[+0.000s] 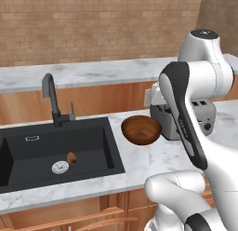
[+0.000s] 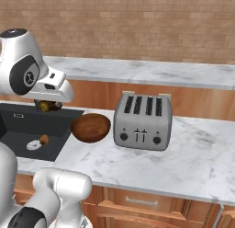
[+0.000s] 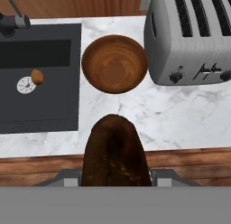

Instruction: Pick the sweet potatos from the cabinet and place them in one bowl. Pick the potato from the sink and place it in the other bowl.

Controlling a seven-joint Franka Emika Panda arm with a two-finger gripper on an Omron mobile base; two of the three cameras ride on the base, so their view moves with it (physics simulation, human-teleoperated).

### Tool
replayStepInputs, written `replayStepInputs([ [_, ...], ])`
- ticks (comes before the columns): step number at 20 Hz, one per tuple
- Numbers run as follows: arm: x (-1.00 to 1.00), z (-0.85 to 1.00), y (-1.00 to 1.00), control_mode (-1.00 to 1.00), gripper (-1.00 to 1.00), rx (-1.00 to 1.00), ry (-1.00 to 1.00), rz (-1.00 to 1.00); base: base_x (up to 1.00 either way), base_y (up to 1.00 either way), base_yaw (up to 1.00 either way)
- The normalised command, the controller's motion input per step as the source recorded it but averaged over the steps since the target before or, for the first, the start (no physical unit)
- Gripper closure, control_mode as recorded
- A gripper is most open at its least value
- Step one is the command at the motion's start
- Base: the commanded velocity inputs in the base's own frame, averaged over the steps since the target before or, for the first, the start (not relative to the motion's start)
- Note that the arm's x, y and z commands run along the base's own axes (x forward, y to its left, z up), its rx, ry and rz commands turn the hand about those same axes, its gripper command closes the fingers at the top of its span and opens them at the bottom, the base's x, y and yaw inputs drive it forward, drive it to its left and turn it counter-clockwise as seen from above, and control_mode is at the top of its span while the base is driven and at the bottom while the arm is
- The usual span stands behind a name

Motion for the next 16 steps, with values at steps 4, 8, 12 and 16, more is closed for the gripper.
replayStepInputs([
  [4,0.0,0.0,0.0,1.0,1.0,0.0,0.0,0.0,0.0,0.0,0.0],
  [8,0.0,0.0,0.0,1.0,1.0,0.0,0.0,0.0,0.0,0.0,0.0],
  [12,0.0,0.0,0.0,1.0,1.0,0.0,0.0,0.0,0.0,0.0,0.0],
  [16,0.04,0.0,0.0,-1.0,1.0,0.0,0.0,0.0,0.0,0.0,0.0],
])
